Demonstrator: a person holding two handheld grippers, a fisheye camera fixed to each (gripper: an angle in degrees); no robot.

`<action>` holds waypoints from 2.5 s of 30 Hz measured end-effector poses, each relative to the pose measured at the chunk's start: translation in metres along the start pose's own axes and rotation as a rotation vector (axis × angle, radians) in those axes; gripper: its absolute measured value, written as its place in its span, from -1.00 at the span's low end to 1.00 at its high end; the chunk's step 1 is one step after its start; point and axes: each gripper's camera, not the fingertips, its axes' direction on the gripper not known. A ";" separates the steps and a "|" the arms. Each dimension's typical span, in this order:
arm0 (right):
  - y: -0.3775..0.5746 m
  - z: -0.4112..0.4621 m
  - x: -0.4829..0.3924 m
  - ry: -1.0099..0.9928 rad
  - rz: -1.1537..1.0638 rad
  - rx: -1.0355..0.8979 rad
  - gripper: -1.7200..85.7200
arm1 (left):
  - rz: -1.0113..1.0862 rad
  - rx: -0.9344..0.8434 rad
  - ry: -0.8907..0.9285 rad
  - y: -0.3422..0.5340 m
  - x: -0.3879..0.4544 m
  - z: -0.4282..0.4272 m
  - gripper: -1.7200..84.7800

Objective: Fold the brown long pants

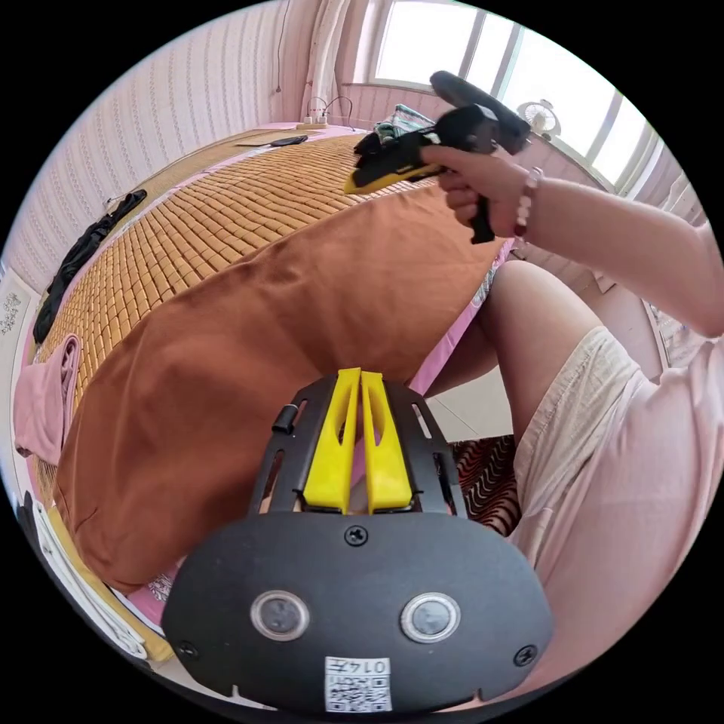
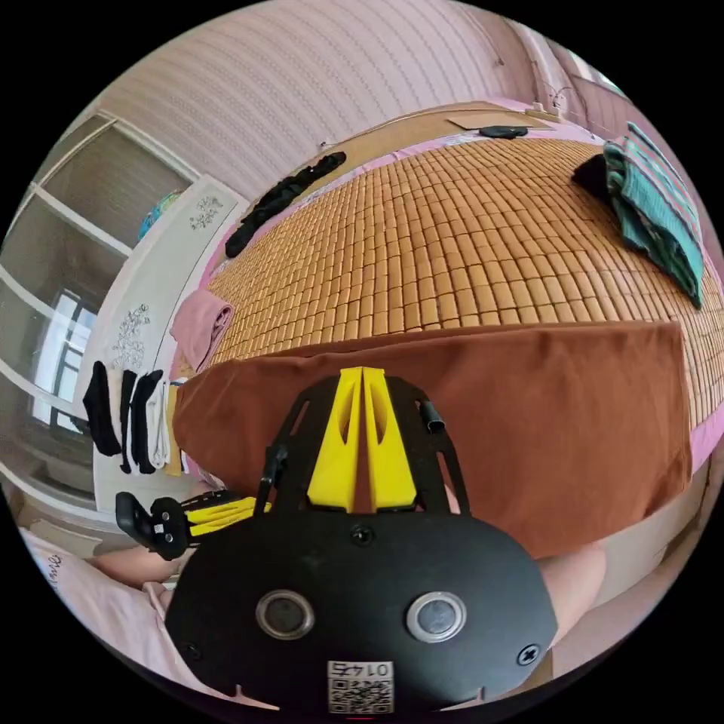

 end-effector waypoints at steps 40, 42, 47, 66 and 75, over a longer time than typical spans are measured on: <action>0.123 -0.043 -0.059 -0.267 -0.626 -0.177 -0.83 | -0.392 0.046 -0.053 0.002 -0.052 -0.017 -0.95; 0.146 0.018 -0.076 -0.197 -0.653 -0.416 -0.80 | -0.470 0.063 -0.069 0.027 -0.070 -0.029 -0.93; 0.181 0.058 -0.089 -0.175 -0.645 -0.507 -0.82 | -0.588 0.045 -0.042 0.060 -0.092 -0.032 -0.89; 0.227 0.076 -0.156 0.014 -0.873 -0.473 -0.94 | -0.536 -0.015 0.169 -0.041 -0.118 0.031 -0.77; 0.245 0.118 -0.169 -0.080 -0.852 -0.588 -0.93 | -0.609 -0.037 0.140 -0.022 -0.121 0.028 -0.93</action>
